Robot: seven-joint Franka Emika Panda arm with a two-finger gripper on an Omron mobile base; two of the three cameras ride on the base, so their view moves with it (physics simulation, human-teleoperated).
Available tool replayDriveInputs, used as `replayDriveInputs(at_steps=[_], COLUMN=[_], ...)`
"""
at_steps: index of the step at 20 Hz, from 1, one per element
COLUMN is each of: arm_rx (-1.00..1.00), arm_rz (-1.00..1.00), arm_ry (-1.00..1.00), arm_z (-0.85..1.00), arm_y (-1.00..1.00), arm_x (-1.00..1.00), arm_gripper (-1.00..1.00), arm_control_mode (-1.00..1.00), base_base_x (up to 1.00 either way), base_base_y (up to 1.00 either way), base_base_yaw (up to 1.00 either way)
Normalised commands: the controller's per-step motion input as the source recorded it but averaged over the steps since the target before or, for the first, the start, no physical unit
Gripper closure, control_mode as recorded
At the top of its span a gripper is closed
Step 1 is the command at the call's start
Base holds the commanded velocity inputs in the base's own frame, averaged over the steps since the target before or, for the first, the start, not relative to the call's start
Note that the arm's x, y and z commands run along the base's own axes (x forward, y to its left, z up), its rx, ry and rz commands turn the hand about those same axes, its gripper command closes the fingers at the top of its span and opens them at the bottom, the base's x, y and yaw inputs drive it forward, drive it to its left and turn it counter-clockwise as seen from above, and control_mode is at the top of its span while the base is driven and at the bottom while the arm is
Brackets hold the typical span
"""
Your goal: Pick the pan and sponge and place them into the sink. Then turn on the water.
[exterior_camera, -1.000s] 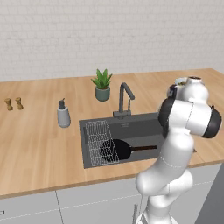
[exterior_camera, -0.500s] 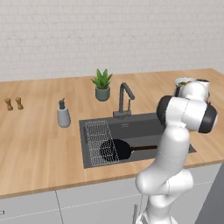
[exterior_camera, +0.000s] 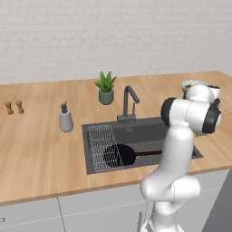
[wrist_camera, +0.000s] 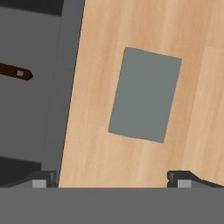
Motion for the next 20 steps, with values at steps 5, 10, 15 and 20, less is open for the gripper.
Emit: replayDriveInputs(at_steps=[5,10,15,20], arm_rx=[0.00,0.00,0.01,0.04], arm_rz=[-0.02,-0.02,-0.02,-0.02], arm_ry=[0.00,0.00,0.00,0.00], arm_z=[-0.17,-0.19,-0.18,-0.10], arm_y=[-0.18,-0.03,0.00,-0.17], arm_x=[0.03,0.12,0.19,0.14], arm_gripper=[-1.00,-1.00,-1.00,-1.00], arm_control_mode=[-1.00,-1.00,-1.00,-1.00], base_base_x=[0.00,0.00,0.00,0.00], base_base_y=[0.00,0.00,0.00,0.00], base_base_yaw=[0.00,0.00,0.00,0.00])
